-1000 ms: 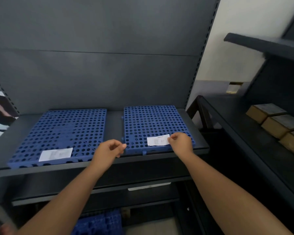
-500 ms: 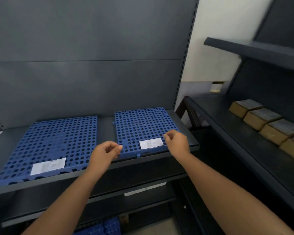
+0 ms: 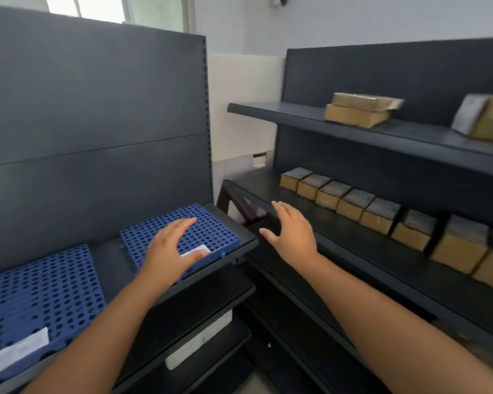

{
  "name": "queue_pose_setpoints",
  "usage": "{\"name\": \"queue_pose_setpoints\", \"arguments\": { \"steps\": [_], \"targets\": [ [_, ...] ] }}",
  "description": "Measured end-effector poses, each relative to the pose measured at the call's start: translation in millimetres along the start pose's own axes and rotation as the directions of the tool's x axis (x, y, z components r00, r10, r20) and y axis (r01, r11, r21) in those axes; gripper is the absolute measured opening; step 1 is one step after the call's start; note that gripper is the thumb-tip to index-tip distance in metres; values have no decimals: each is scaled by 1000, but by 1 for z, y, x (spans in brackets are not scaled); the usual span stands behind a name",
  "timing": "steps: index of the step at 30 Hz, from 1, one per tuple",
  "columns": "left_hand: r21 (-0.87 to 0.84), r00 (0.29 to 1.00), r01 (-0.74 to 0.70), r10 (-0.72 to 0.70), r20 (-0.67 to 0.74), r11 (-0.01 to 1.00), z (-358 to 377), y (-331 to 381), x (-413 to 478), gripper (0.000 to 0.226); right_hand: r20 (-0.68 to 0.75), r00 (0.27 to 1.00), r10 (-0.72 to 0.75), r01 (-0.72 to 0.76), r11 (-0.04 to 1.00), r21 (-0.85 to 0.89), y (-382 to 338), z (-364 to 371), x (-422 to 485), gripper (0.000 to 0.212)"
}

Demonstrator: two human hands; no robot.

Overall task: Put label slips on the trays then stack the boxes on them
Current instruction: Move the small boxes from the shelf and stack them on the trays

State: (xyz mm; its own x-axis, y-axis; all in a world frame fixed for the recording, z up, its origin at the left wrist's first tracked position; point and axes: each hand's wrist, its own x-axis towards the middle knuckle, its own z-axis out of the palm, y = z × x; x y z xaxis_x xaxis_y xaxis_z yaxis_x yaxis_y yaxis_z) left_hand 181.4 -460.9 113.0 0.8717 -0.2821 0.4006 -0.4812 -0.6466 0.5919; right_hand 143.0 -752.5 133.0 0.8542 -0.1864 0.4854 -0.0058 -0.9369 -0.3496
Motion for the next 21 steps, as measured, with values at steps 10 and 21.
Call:
{"name": "queue_pose_setpoints", "arguments": {
  "steps": [10, 21],
  "targets": [
    [282, 935, -347, 352, 34, 894, 16, 96, 32, 91, -129, 985, 110, -142, 953, -269, 51, -85, -43, 84],
    [201, 923, -384, 383, 44, 901, 54, 115, 58, 84, -124, 982, 145, -173, 950, -259, 91, -101, -37, 77]
  ]
}}
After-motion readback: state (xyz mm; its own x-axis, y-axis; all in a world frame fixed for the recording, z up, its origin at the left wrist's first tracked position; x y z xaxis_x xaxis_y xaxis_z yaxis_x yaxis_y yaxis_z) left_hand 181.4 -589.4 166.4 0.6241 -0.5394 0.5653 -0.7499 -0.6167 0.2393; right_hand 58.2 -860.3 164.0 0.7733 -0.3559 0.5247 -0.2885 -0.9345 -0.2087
